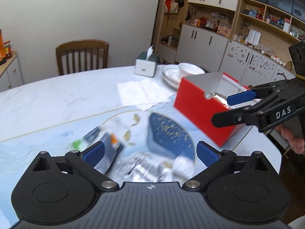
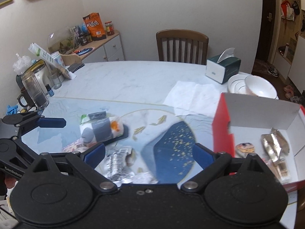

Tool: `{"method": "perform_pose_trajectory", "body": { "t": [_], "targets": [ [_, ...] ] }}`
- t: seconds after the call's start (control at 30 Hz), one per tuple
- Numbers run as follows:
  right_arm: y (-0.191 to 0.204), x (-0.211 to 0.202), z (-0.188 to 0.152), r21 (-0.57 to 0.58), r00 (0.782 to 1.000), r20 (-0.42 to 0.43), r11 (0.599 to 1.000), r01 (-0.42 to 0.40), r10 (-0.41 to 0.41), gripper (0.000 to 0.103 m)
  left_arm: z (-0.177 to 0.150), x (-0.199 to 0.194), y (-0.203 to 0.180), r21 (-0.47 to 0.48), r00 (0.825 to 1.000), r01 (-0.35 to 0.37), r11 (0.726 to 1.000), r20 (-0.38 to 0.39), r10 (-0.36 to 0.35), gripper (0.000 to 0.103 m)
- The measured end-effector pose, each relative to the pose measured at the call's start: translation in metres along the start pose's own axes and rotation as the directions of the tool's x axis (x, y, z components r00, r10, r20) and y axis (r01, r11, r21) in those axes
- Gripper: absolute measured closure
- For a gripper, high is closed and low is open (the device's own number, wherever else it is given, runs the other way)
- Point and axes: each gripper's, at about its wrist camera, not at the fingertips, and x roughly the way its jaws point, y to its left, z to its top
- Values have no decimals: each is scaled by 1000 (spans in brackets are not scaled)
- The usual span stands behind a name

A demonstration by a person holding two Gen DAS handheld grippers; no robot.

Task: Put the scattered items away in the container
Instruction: 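Withdraw both tools from the box toward the remaining table items, then grasp the bag of white beads with the right tool while the left tool grasps the pink-white snack bag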

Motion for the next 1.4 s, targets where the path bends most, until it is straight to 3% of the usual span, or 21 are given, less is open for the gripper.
{"method": "perform_pose_trajectory", "body": {
  "t": [0.33, 0.6, 0.83, 1.13, 1.4],
  "targets": [
    [30, 32, -17, -45, 999, -39, 999, 28, -30, 5, -31, 1, 32, 31, 998, -50, 998, -36, 51, 0],
    [32, 58, -40, -46, 991, -104, 996, 80, -85, 5, -50, 15, 49, 76, 995, -69, 995, -62, 73, 0],
    [29, 79, -59, -50, 980, -151, 991, 122, -128, 10, -59, 30, 58, 87, 993, -72, 994, -87, 79, 0],
    [22, 94, -67, -23, 972, -204, 993, 113, -116, 23, -68, 42, 65, 67, 989, -82, 994, -116, 89, 0],
    [15, 101, -66, 21, 971, -215, 993, 112, -105, 27, -70, 44, 63, 82, 990, -75, 994, -114, 84, 2]
  ]
}}
